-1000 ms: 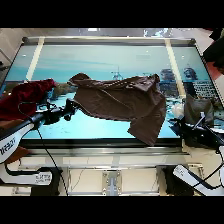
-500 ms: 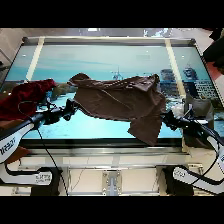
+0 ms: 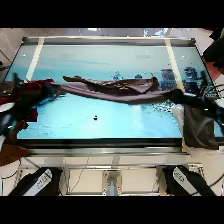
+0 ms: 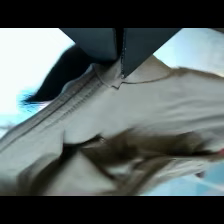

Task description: Fold the shirts.

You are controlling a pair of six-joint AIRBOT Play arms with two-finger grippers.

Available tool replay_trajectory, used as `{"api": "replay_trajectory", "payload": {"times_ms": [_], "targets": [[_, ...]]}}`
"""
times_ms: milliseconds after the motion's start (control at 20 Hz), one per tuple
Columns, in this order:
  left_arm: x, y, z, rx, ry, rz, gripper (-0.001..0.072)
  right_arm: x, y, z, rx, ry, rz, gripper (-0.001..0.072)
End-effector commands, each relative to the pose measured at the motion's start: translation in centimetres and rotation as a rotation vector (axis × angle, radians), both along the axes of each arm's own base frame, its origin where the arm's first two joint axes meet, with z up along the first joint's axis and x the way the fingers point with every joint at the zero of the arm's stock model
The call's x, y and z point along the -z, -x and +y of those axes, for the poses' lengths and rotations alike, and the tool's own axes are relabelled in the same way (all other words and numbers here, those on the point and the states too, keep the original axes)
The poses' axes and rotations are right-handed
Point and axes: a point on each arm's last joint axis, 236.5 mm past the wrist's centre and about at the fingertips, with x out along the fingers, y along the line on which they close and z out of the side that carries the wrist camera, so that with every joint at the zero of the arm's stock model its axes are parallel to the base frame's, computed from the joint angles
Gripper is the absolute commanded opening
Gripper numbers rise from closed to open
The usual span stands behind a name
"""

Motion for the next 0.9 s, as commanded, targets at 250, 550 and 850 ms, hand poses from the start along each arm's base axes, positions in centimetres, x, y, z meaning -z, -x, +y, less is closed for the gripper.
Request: {"api": "replay_trajectory", "payload": {"times_ms": [250,550,850], "targets": [[-30.2,18.6,8.5,-0.572,-0.815,-0.491,0.0006,-36.6,19.7,0.0,0.297,0.579,-0.914,0.0005],[-28.3,13.0,5.7,-0.224,-0.760,-0.355,0.0006,-32.7,12.2,-1.7,0.150,0.595,-0.624,0.0006],[-9.6,0.5,3.9,0.181,-0.663,0.116,0.0006,-15.6,-3.3,-1.9,-0.114,0.276,-0.133,0.0008]]}}
